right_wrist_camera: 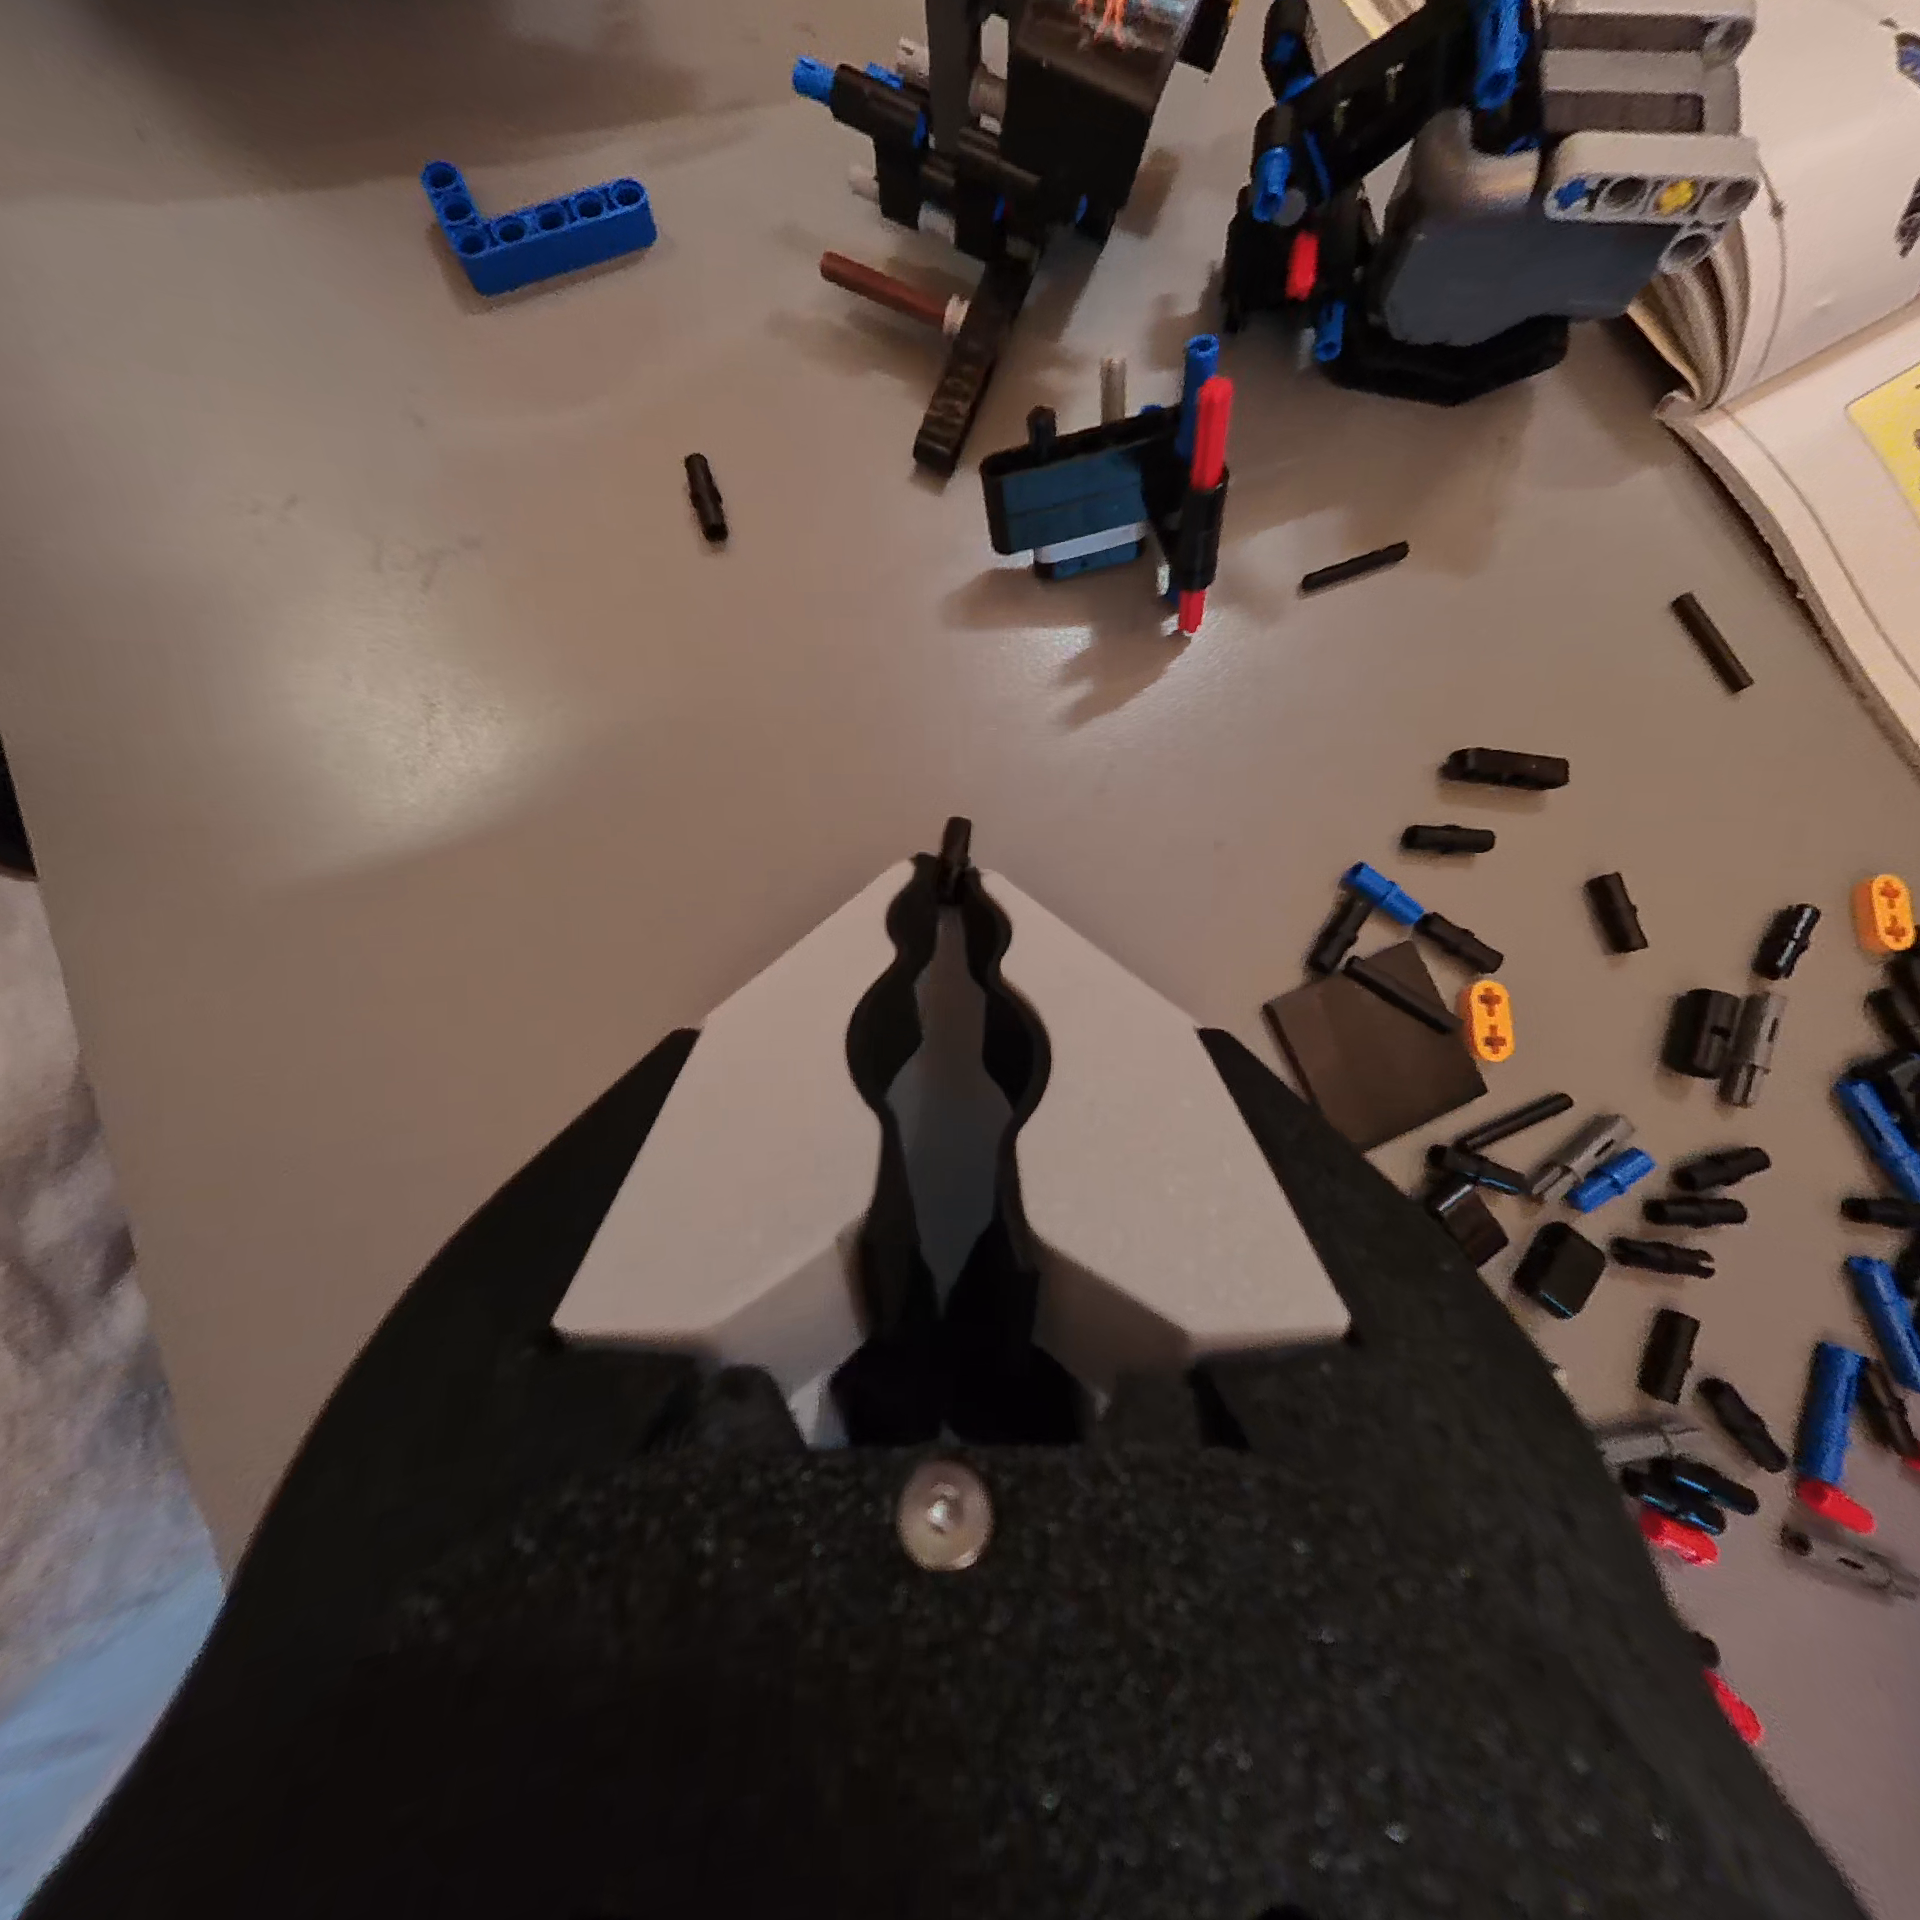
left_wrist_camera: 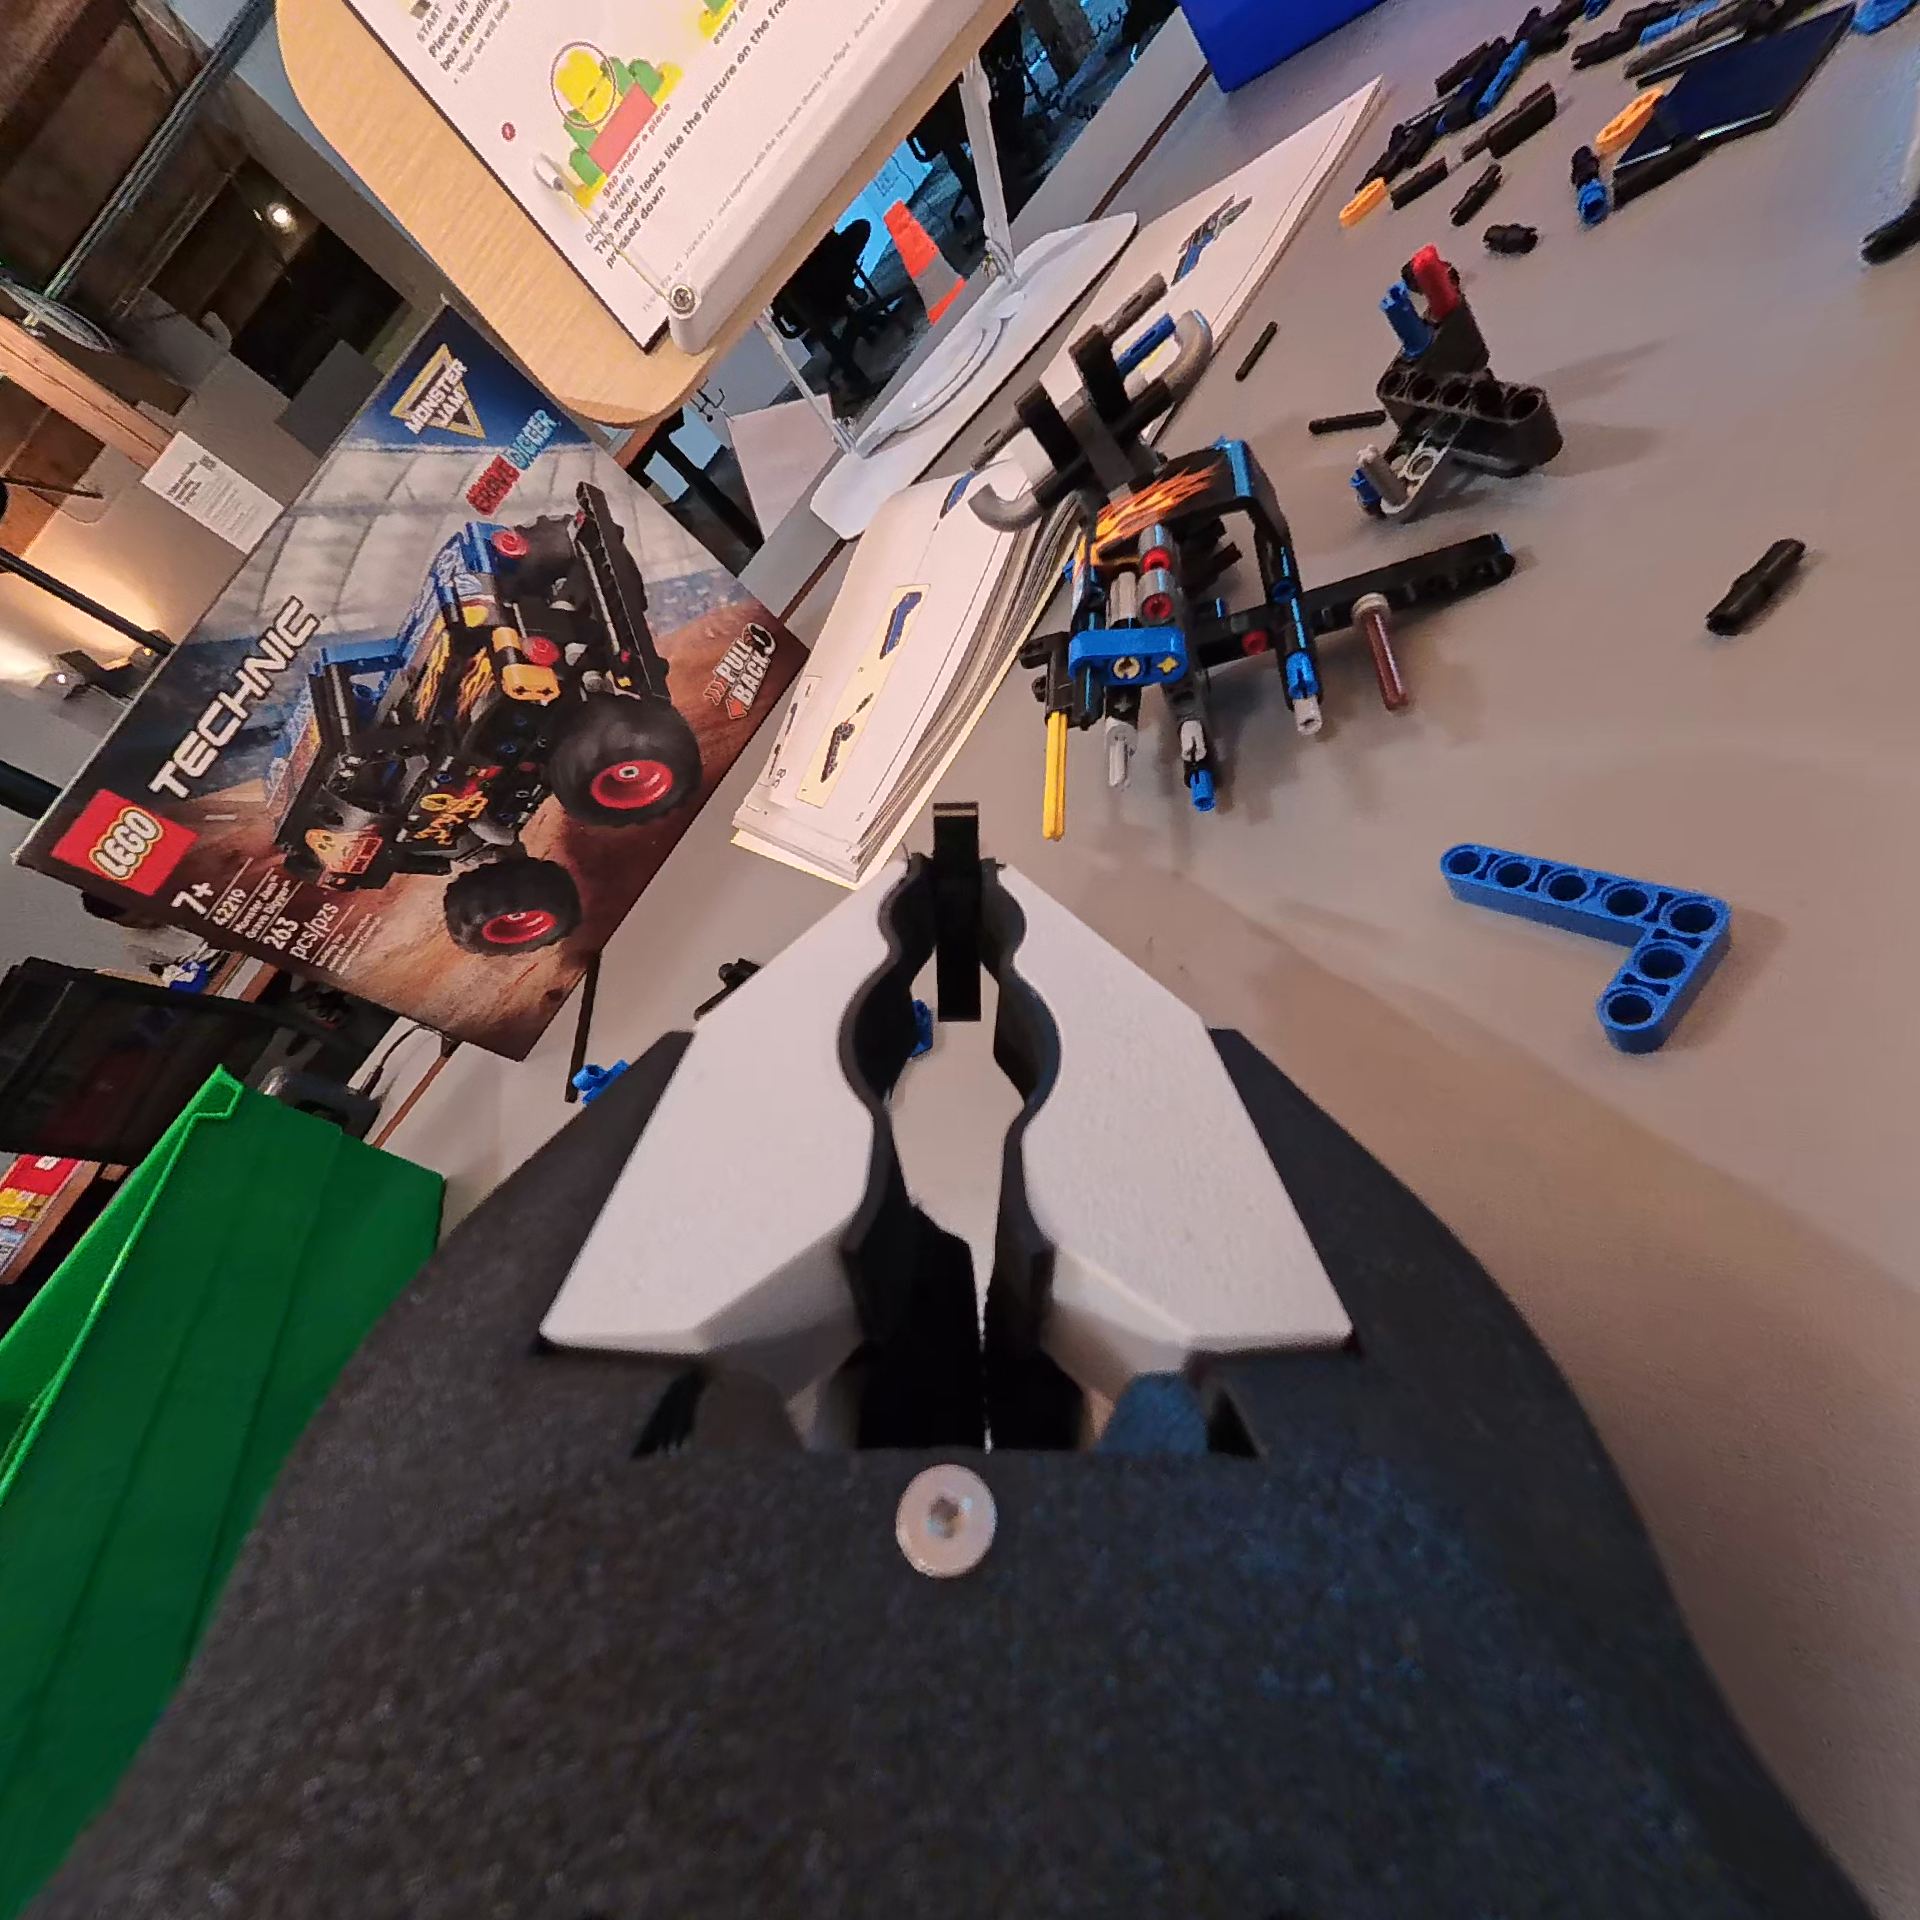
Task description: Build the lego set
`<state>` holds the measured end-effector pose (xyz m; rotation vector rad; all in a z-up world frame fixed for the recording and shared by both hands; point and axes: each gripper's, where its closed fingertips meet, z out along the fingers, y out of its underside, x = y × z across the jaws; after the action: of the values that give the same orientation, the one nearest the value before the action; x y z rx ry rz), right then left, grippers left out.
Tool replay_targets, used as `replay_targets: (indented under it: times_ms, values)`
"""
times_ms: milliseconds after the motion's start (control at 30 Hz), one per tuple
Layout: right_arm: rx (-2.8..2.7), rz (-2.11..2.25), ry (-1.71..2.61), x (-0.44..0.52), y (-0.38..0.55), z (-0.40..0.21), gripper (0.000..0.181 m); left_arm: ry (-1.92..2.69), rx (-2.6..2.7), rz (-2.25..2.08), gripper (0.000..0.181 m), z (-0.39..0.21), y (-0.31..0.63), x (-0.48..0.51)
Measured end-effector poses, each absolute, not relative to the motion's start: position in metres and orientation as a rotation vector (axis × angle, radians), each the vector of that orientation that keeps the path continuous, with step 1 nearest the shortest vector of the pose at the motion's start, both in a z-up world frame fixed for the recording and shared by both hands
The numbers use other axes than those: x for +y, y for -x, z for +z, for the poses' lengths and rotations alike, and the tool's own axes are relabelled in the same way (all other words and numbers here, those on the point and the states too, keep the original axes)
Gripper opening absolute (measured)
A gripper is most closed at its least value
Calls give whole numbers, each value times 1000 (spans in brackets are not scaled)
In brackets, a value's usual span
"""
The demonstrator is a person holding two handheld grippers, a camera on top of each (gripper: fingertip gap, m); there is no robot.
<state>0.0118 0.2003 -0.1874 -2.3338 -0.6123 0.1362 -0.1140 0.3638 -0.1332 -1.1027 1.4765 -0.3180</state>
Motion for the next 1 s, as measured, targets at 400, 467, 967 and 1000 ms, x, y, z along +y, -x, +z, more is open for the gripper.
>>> replay_targets:
  times_ms: [400,467,967,1000]
  values:
    - [-1227,-14,2882,179,-46,-172,3,1049,1460,-269,6,-130,117,362]
    - [-1356,-72,2982,176,-55,-174,3,1058,1444,-274,6,-128,119,364]
    - [-1847,-484,3148,168,-89,-178,3,1055,1441,-234,6,-130,123,367]
    - [-1856,-494,3150,168,-90,-178,3,1057,1443,-232,6,-130,124,368]
